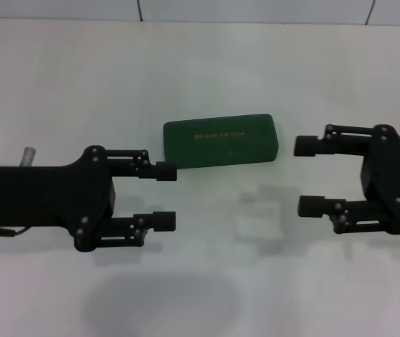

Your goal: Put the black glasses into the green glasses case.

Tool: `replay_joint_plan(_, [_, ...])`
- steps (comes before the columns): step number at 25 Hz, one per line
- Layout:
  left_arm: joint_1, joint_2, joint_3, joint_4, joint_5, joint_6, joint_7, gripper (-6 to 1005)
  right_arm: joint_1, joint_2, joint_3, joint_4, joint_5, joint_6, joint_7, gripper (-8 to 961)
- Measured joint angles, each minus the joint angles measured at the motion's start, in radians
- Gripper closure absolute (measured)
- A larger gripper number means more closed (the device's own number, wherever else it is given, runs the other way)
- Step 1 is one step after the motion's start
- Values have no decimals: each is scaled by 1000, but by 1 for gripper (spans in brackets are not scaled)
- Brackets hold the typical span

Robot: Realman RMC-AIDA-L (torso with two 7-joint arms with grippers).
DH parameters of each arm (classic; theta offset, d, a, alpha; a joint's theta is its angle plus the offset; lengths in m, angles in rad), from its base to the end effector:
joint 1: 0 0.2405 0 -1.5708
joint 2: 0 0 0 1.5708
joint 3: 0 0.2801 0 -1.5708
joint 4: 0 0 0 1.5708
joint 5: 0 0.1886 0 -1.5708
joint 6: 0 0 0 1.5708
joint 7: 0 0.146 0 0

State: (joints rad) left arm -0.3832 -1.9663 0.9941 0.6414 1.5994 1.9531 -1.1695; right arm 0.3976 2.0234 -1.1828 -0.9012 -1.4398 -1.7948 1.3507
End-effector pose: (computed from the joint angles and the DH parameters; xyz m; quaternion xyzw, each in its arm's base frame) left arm -0.2564 0.2527 0.0244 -0.9284 -0.0611 -0.3665 0.0028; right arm 0.1996 0.2763 0.0101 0.9305 -0.0271 -0.3653 0.0022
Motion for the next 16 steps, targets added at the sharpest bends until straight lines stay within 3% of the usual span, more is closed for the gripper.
replay_joint_plan(16, [-5,-3,-16,-23,-2,-3,30,384,29,1,-38,7,6,6,2,232])
